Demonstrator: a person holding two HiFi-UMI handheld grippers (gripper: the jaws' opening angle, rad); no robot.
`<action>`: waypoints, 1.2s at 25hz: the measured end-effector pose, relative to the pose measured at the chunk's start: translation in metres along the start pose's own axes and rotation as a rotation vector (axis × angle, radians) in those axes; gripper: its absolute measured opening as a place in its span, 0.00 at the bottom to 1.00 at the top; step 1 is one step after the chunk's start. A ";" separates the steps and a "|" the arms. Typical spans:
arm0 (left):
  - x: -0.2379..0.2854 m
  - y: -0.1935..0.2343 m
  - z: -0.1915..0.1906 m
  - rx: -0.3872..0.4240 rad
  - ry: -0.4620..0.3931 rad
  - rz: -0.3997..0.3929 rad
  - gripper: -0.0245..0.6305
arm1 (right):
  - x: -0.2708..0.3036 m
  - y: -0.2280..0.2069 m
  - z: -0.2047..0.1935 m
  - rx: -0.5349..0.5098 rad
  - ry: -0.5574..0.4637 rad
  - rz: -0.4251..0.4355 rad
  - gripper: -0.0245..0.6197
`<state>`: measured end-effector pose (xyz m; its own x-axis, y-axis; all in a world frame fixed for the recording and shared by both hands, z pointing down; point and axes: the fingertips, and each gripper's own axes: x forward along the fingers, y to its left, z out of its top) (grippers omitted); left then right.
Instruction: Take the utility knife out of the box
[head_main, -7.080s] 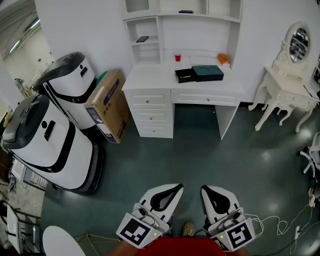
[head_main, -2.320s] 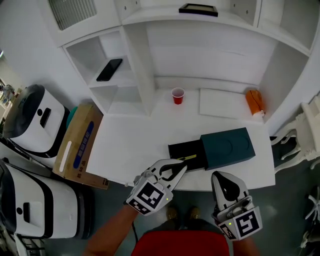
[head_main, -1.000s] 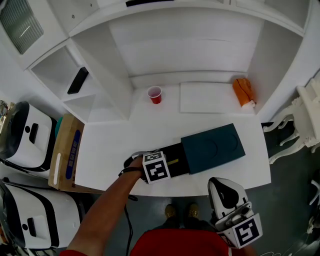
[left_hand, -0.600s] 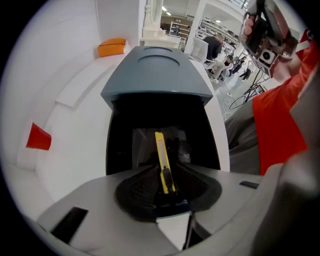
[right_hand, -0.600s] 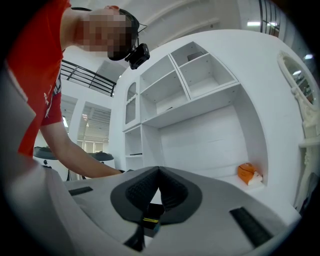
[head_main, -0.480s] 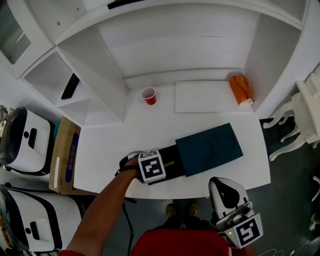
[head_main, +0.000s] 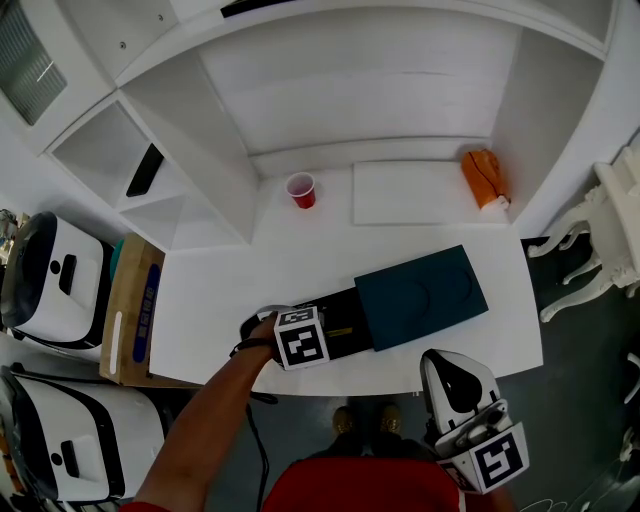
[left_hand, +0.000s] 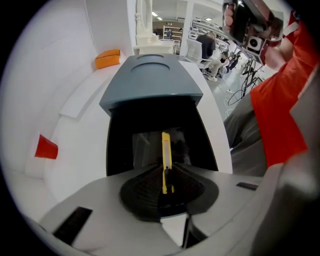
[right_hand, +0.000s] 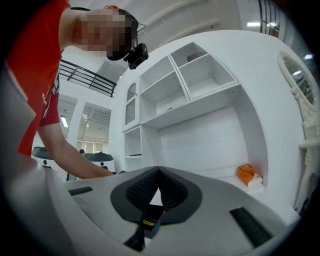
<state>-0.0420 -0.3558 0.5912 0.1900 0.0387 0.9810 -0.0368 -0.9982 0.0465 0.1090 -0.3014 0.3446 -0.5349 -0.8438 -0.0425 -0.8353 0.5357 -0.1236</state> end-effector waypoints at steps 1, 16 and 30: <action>-0.002 0.000 0.001 -0.003 -0.010 0.007 0.16 | -0.001 -0.001 -0.001 0.001 0.002 -0.007 0.04; -0.114 0.002 0.045 -0.168 -0.564 0.324 0.16 | 0.003 0.016 0.001 0.001 -0.002 0.020 0.04; -0.263 -0.077 0.059 -0.380 -1.271 0.570 0.16 | 0.004 0.059 0.016 -0.011 -0.033 0.084 0.04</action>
<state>-0.0315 -0.2922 0.3182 0.7813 -0.6209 0.0638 -0.6195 -0.7839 -0.0418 0.0594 -0.2737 0.3211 -0.5988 -0.7964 -0.0848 -0.7891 0.6047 -0.1076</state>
